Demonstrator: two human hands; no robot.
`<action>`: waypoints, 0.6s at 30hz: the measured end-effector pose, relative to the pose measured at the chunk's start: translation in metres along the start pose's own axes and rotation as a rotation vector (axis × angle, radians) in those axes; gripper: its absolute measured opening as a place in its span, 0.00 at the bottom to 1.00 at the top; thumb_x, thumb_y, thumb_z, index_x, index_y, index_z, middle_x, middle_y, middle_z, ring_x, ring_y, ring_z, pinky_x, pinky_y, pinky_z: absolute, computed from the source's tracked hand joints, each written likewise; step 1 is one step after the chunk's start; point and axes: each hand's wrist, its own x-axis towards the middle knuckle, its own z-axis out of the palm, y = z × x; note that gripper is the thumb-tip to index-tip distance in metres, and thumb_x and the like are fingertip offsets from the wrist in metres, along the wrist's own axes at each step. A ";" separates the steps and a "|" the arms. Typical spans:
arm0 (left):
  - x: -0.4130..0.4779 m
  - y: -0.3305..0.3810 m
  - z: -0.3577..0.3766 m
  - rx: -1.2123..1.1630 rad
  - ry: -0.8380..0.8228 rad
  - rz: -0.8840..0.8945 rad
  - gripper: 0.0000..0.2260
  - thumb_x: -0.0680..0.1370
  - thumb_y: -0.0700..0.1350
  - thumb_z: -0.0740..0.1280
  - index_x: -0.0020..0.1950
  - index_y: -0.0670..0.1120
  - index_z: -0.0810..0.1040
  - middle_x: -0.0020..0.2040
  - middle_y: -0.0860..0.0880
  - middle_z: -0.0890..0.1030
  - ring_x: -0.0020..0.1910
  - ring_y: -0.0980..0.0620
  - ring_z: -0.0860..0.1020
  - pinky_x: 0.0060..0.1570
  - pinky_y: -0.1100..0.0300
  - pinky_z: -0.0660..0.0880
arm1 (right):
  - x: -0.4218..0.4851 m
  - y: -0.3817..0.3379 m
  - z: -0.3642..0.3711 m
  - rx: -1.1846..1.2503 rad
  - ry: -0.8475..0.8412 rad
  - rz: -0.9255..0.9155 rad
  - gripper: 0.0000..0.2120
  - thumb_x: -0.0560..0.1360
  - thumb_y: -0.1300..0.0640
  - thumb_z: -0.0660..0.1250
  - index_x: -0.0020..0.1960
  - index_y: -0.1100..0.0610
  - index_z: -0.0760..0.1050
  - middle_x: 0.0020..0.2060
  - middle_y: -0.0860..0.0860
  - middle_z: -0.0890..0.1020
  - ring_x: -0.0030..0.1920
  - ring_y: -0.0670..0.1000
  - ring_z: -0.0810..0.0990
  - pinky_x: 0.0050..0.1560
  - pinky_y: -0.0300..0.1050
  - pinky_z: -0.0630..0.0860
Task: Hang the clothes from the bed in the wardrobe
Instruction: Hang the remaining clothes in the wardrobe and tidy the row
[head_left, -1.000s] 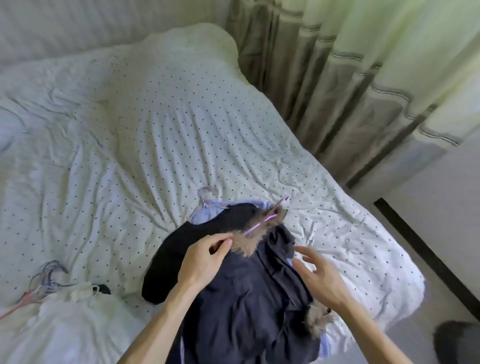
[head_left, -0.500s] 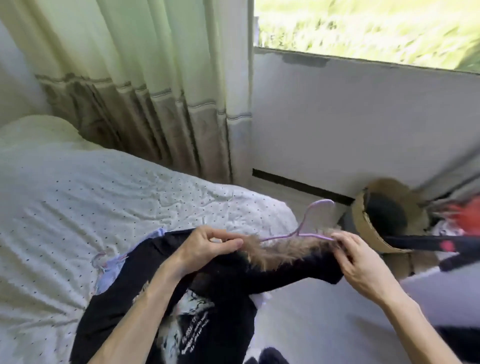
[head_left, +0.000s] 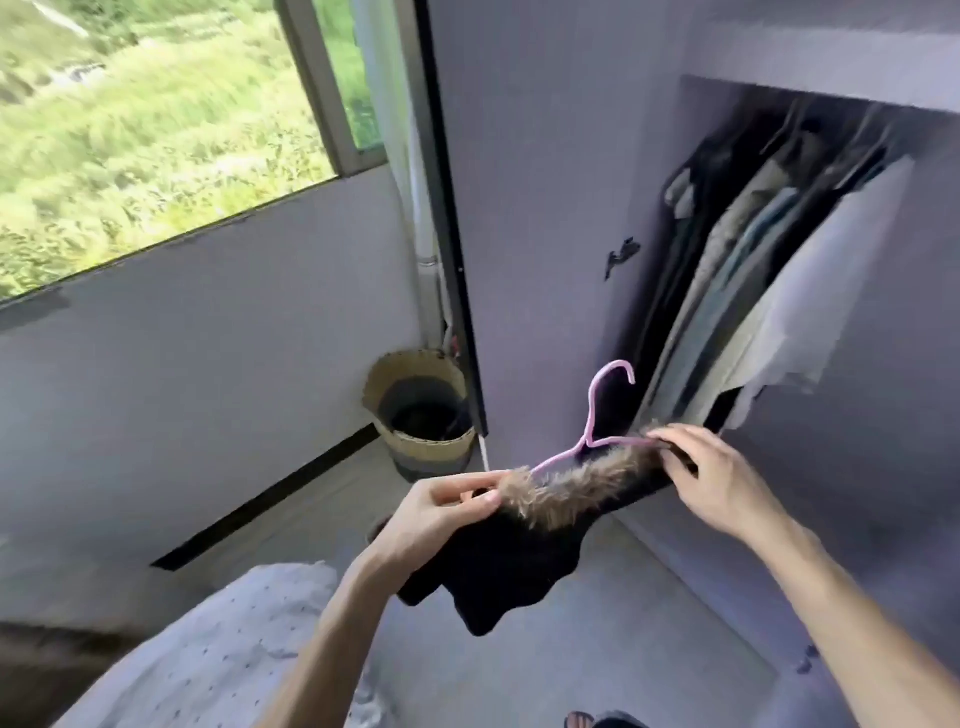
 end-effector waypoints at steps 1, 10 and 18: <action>0.019 0.012 0.014 -0.041 -0.045 0.002 0.12 0.81 0.44 0.67 0.63 0.51 0.82 0.56 0.49 0.85 0.57 0.50 0.83 0.53 0.62 0.78 | -0.002 0.009 -0.019 -0.024 0.021 0.055 0.15 0.81 0.54 0.63 0.67 0.48 0.75 0.65 0.47 0.77 0.65 0.51 0.75 0.66 0.45 0.69; 0.160 0.062 0.150 -0.012 -0.218 0.088 0.15 0.80 0.41 0.65 0.66 0.50 0.80 0.59 0.57 0.83 0.64 0.58 0.77 0.67 0.62 0.69 | -0.033 0.047 -0.171 -0.207 0.348 0.416 0.22 0.81 0.47 0.61 0.74 0.47 0.67 0.75 0.46 0.66 0.71 0.57 0.67 0.70 0.54 0.66; 0.223 0.126 0.254 0.059 -0.276 0.118 0.25 0.79 0.50 0.67 0.76 0.49 0.68 0.72 0.51 0.73 0.73 0.52 0.69 0.69 0.61 0.63 | -0.018 0.053 -0.275 -0.435 0.690 0.471 0.27 0.81 0.46 0.59 0.77 0.51 0.60 0.79 0.49 0.58 0.77 0.56 0.56 0.71 0.56 0.66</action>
